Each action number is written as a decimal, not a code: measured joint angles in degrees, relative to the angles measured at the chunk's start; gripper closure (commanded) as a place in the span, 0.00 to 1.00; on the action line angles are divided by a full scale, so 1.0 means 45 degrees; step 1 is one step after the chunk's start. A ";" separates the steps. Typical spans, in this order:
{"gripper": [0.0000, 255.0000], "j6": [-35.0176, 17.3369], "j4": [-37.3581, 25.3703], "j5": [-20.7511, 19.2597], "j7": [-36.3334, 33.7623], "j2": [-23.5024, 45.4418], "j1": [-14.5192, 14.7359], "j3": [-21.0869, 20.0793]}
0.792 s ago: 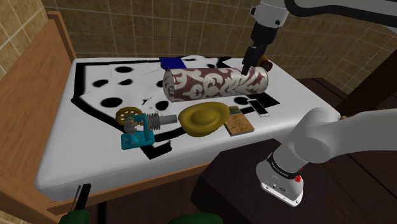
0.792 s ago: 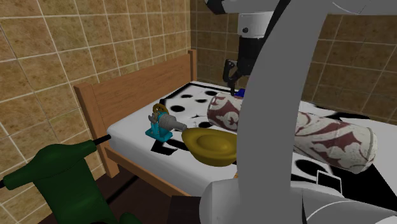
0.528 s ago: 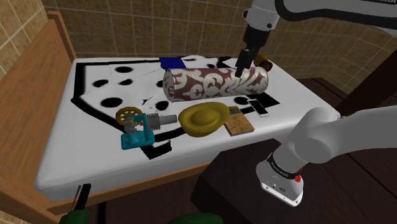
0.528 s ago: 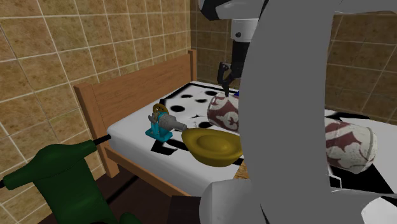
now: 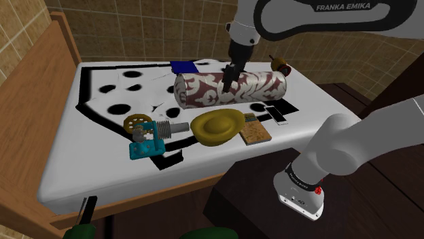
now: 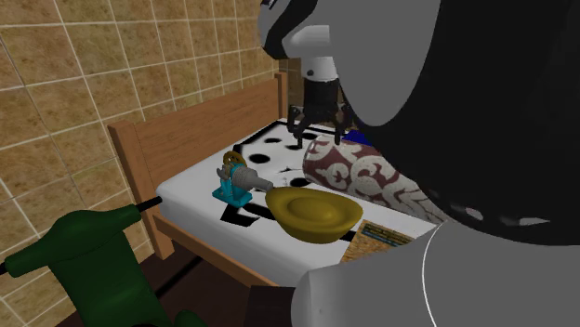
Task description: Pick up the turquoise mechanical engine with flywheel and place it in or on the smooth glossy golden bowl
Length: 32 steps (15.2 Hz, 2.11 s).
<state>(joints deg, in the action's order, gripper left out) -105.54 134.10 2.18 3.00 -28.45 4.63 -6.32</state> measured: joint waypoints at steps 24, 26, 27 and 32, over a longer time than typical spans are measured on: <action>0.00 -0.4351 -0.5145 -0.1296 -0.0855 0.9128 0.2169 -0.2478; 0.00 -0.4630 -0.5111 -0.1396 -0.0921 0.9381 0.2222 -0.2473; 0.00 -0.4749 -0.5051 -0.1422 -0.0949 0.9442 0.2238 -0.2472; 0.00 -0.5270 -0.4896 -0.1575 -0.1024 0.9823 0.2275 -0.2419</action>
<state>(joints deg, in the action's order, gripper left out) -129.25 112.07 -4.91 -1.61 15.75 14.87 -17.20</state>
